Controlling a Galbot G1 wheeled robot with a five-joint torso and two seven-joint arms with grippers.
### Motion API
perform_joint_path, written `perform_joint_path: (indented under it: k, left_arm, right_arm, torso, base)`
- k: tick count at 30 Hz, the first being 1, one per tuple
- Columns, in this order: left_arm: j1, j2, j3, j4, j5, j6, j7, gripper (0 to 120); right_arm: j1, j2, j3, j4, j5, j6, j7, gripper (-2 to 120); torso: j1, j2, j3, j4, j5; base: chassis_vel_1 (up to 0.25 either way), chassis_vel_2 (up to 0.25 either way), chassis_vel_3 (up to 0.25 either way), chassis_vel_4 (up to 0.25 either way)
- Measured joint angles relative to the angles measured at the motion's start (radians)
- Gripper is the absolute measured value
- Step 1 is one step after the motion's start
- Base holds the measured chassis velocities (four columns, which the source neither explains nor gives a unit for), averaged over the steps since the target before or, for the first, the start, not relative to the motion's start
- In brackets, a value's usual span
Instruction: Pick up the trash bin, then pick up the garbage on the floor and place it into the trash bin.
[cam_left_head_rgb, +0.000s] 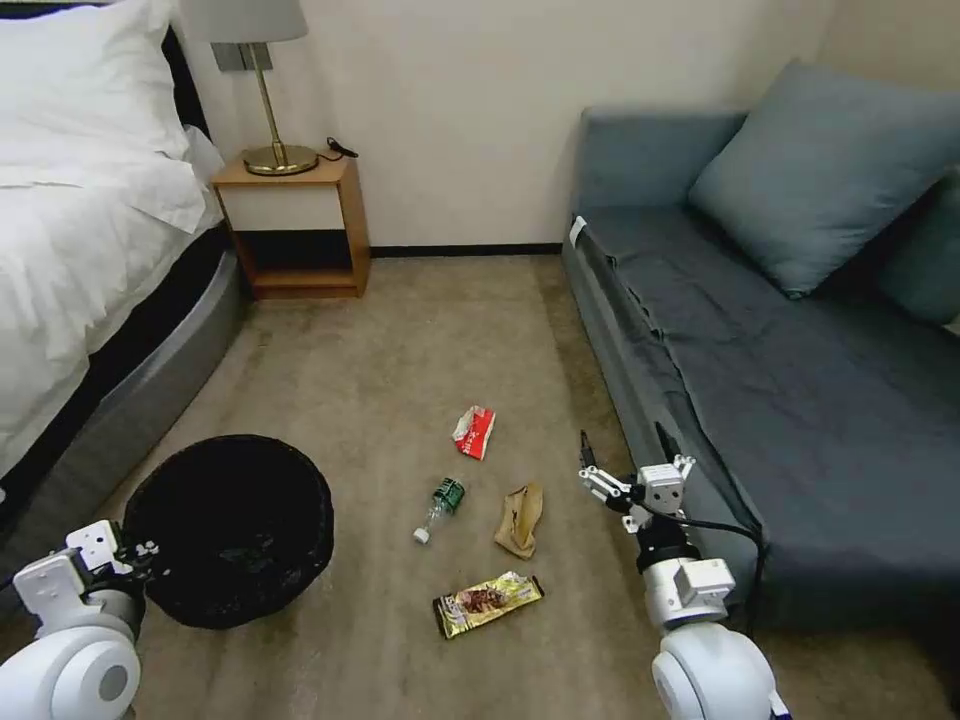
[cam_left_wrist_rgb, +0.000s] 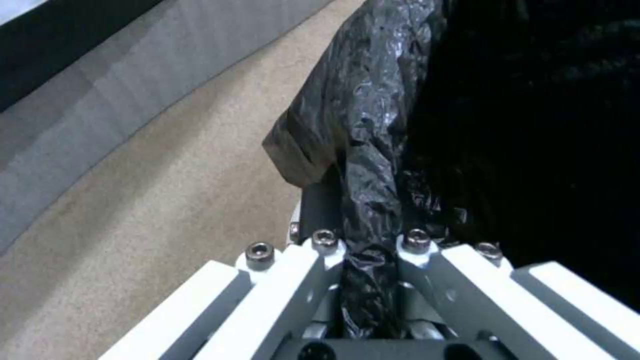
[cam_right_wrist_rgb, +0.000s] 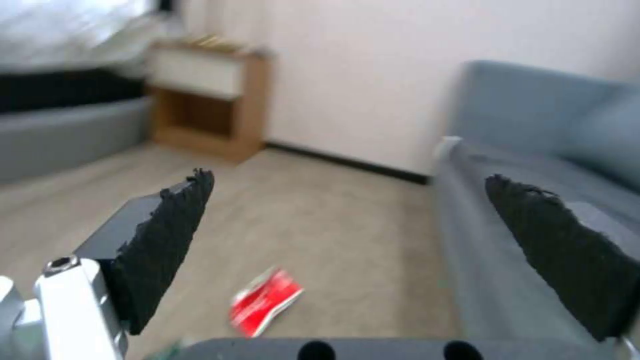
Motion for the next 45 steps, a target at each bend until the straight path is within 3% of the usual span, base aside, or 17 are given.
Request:
perform_joint_path:
  k: [2,3,4,7,12,15,22,28,30,37,45]
  left_arm:
    - [0.001,-0.001,-0.005,0.009,0.007,-0.005,0.004,2]
    - [0.001,-0.001,-0.005,0.009,0.007,-0.005,0.004,2]
    - [0.004,-0.003,-0.008,0.013,0.012,-0.009,0.005,2]
    - [0.013,-0.016,-0.012,0.02,0.025,-0.015,0.011,2]
    - [0.024,-0.043,-0.019,0.021,0.044,-0.023,0.016,2]
    - [0.028,-0.054,-0.022,0.021,0.052,-0.024,0.017,2]
    - [0.032,-0.079,-0.018,0.021,0.085,-0.031,0.021,2]
    - [0.036,-0.097,-0.01,0.019,0.106,-0.036,0.024,2]
    - [0.041,-0.113,-0.006,0.017,0.121,-0.04,0.026,2]
    - [0.062,-0.133,-0.025,0.016,0.128,-0.052,0.034,2]
    - [0.09,-0.147,-0.046,-0.005,0.129,-0.057,0.036,2]
  right_arm:
    - [0.043,-0.104,-0.059,-0.052,0.006,-0.008,-0.044,100]
    - [0.043,-0.104,-0.059,-0.052,0.006,-0.008,-0.044,100]
    - [0.078,-0.177,-0.123,-0.09,0.032,-0.025,-0.058,100]
    - [0.18,-0.285,-0.286,-0.158,0.151,-0.118,-0.016,100]
    - [0.296,-0.301,-0.412,-0.229,0.303,-0.197,0.048,100]
    - [0.327,-0.298,-0.46,-0.25,0.316,-0.205,0.056,100]
    - [0.438,-0.383,-0.685,-0.352,0.179,-0.098,-0.002,100]
    - [0.509,-0.428,-0.793,-0.411,0.115,-0.038,-0.019,100]
    - [0.597,-0.453,-0.925,-0.48,0.063,0.003,-0.022,100]
    - [0.728,-0.422,-1.096,-0.578,0.019,0.027,-0.014,100]
    - [0.785,-0.36,-1.169,-0.692,-0.01,0.085,-0.01,100]
  torso:
    - [0.0,0.0,0.0,0.0002,0.0001]
    - [0.0,0.0,0.0,0.0002,0.0001]
    - [0.0,0.0,0.0,0.0003,-0.0002]
    - [0.0,0.0,0.0,0.0004,0.0]
    - [0.0,0.0,0.0,0.0005,-0.0002]
    - [0.0,0.0,0.0,0.0004,0.0001]
    - [0.0,0.0,0.0,0.0002,0.0]
    - [0.0,0.0,0.0,0.0002,-0.0001]
    - [0.0,0.0,0.0,0.0001,0.0]
    - [0.0,0.0,0.0,0.0004,0.0]
    - [0.0,0.0,0.0,0.0004,-0.0002]
  base:
    - [0.0,0.0,0.0,0.0]
    - [0.0,0.0,0.0,0.0]
    - [0.0,0.0,0.0,0.0]
    - [0.0,0.0,0.0,0.0]
    - [0.0,0.0,0.0,0.0]
    - [0.0,0.0,0.0,0.0]
    - [0.0,0.0,0.0,0.0]
    - [0.0,0.0,0.0,0.0]
    - [0.0,0.0,0.0,0.0]
    - [0.0,0.0,0.0,0.0]
    - [0.0,0.0,0.0,0.0]
